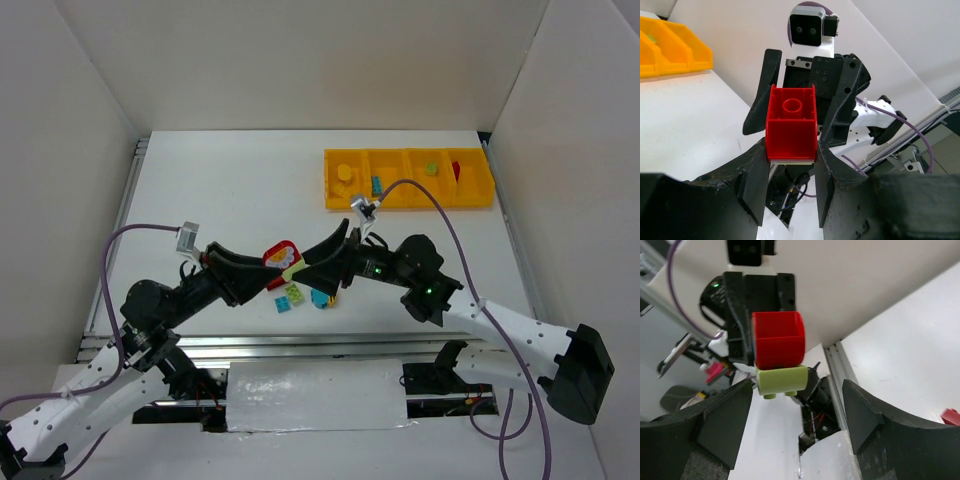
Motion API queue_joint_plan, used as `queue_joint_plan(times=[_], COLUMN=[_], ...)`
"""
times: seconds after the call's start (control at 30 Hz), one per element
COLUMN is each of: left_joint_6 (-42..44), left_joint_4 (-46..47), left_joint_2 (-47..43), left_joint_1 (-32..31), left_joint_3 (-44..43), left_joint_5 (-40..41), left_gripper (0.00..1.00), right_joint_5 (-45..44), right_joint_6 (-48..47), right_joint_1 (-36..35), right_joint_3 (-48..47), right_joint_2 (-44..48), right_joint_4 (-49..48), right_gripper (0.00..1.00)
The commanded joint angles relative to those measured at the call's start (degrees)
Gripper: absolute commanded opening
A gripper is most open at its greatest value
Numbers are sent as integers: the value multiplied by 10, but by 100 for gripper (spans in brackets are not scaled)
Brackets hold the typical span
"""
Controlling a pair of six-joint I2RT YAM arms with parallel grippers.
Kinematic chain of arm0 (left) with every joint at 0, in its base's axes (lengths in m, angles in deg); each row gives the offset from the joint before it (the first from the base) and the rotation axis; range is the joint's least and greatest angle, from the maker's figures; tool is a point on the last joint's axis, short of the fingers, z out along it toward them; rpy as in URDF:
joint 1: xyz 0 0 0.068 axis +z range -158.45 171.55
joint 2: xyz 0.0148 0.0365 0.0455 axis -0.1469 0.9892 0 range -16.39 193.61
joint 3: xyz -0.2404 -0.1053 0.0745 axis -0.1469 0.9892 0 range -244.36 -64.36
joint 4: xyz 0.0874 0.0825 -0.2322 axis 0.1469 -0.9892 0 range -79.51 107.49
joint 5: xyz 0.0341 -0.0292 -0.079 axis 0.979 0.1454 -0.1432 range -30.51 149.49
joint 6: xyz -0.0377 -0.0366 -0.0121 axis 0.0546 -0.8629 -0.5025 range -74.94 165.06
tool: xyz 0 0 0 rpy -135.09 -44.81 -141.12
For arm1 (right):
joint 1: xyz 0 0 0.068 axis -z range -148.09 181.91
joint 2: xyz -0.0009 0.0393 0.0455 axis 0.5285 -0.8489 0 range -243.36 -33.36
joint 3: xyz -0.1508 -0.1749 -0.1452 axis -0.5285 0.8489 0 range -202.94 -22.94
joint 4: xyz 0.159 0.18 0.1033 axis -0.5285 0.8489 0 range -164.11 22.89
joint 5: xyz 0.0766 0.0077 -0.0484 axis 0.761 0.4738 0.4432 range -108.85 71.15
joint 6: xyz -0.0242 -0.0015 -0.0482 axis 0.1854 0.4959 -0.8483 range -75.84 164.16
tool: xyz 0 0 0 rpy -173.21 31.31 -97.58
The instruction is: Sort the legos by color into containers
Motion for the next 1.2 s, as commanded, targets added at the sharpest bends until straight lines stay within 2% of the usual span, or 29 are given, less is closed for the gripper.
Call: queue_joint_plan(times=[0.0, 0.03, 0.23, 0.3, 0.37, 0.43, 0.47, 0.5, 0.53, 0.57, 0.6, 0.63, 0.67, 0.73, 0.83, 0.97, 1.17], left_joint_6=[-14, -14, -17, -19, -22, -20, -19, -15, -13, -8, -3, 0, 4, 17, 38, 56, 53], left_joint_4=[59, 61, 73, 75, 80, 80, 76, 74, 71, 66, 52, 43, 34, 6, -28, -43, -25], left_joint_2=[1, 3, 8, 10, 13, 16, 16, 16, 16, 15, 10, 7, 3, -3, -6, 3, 36], left_joint_1=[-3, -2, -3, -3, -3, -3, -3, -3, -3, -3, -3, -2, -3, -3, -2, -3, -3], left_joint_3=[-24, -26, -24, -22, -21, -22, -23, -23, -25, -27, -30, -32, -37, -43, -60, -78, -78], left_joint_5=[-29, -32, -52, -56, -59, -65, -66, -64, -63, -61, -53, -46, -41, -24, -12, -8, -41], left_gripper=[0, 0, 0, 0, 0, 0, 0, 0, 7, 18, 35, 69, 82, 100, 100, 99, 89], right_joint_5=[80, 89, 105, 113, 121, 122, 128, 131, 132, 132, 132, 131, 130, 130, 126, 130, 134], right_joint_6=[11, 12, 33, 36, 41, 46, 47, 43, 41, 37, 30, 26, 22, 9, -11, -25, -22], right_joint_1=[3, 3, 7, 9, 9, 10, 11, 11, 12, 11, 11, 10, 12, 12, 12, 13, 12], right_joint_3=[-7, -13, -11, -14, -15, -11, -12, -12, -14, -16, -14, -14, -13, -13, -28, -40, -47], right_joint_2=[-8, -11, -23, -27, -31, -30, -30, -29, -27, -27, -24, -22, -20, -15, -9, -8, -12], right_joint_4=[-100, -111, -147, -156, -161, -174, -176, -175, -171, -155, -150, -145, -130, -111, -43, 2, 17], right_gripper=[80, 79, 58, 39, 32, 31, 27, 17, 0, 0, 0, 0, 0, 0, 0, 0, 0])
